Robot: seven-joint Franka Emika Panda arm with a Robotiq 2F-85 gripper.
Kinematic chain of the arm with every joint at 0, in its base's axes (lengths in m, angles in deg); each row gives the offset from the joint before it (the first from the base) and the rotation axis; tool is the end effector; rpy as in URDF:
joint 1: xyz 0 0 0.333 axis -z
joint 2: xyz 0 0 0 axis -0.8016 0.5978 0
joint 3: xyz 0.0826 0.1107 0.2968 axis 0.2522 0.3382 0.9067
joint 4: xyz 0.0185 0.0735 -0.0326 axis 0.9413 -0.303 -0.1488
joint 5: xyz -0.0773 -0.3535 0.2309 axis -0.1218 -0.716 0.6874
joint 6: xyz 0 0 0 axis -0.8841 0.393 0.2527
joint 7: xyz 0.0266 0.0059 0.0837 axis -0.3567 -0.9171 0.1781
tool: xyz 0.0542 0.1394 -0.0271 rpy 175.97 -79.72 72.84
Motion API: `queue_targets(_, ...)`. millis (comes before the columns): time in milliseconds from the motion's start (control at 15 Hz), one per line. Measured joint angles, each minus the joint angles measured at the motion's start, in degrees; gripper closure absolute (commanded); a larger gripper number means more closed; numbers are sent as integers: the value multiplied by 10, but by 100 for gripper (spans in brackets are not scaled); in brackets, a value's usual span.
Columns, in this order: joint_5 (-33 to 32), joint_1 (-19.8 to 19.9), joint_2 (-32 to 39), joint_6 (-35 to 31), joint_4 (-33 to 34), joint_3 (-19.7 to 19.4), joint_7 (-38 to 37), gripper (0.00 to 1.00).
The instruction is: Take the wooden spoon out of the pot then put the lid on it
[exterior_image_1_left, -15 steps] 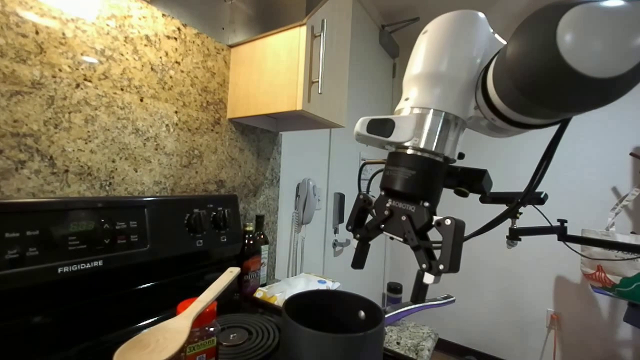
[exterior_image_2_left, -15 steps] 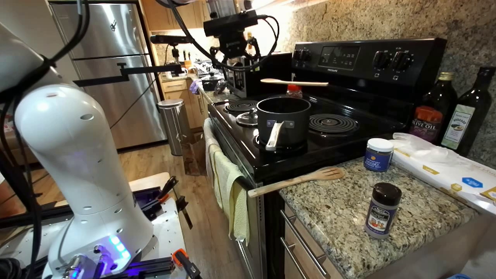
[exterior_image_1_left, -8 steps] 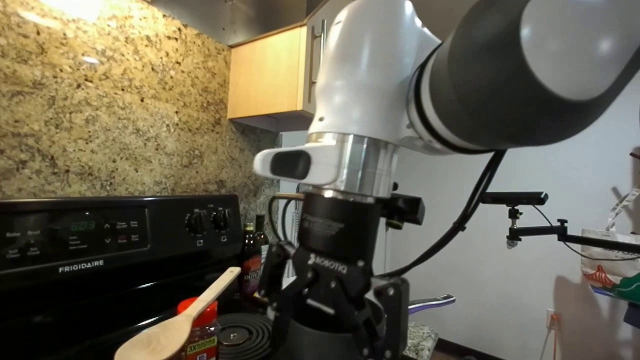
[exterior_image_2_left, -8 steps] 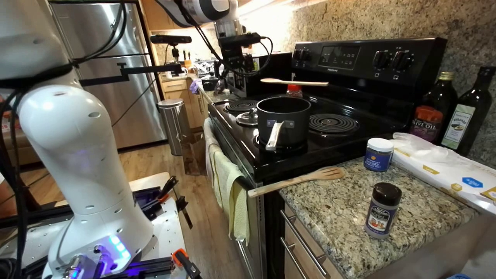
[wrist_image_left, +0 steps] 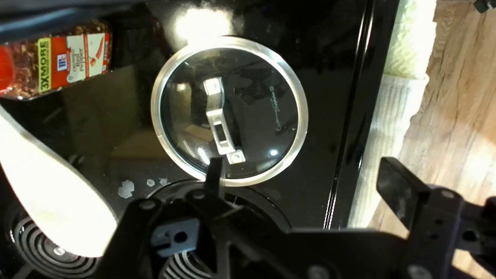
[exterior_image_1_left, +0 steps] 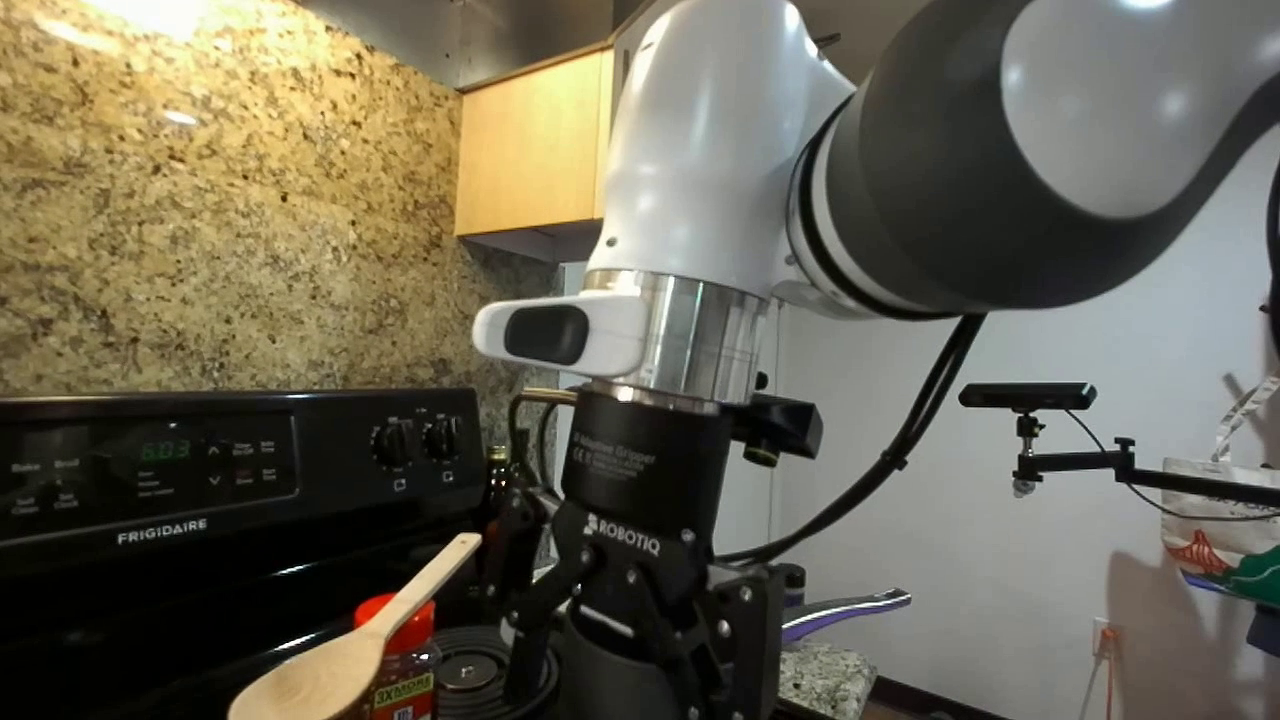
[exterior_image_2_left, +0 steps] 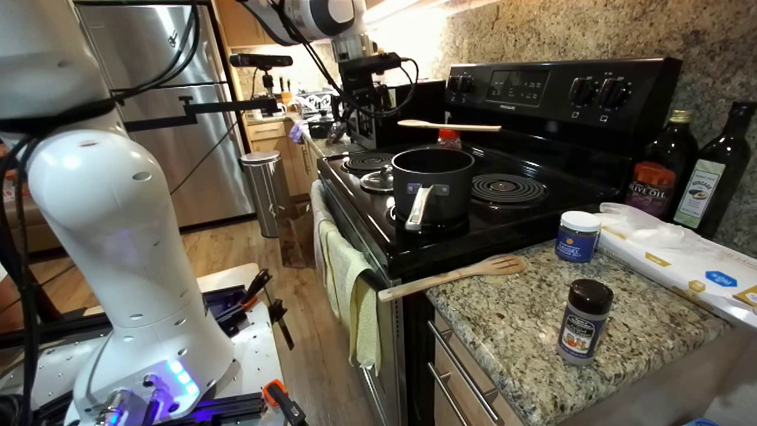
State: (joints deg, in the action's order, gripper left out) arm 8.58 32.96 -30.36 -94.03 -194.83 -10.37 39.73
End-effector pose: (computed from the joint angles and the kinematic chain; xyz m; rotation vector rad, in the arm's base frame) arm 0.4884 0.2895 0.3903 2.2572 2.1034 0.2233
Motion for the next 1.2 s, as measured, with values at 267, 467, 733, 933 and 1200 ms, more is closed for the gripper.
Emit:
queue_targets(267,-1,0,31,-31,9,8,64,0)
queue_targets(467,-1,1,72,-32,34,13,104,0)
queue_targets(733,-2,10,131,-32,78,21,141,0)
queue_targets(933,-9,19,171,-31,110,25,145,0)
queue_targets(1200,-9,31,211,-31,138,28,145,0)
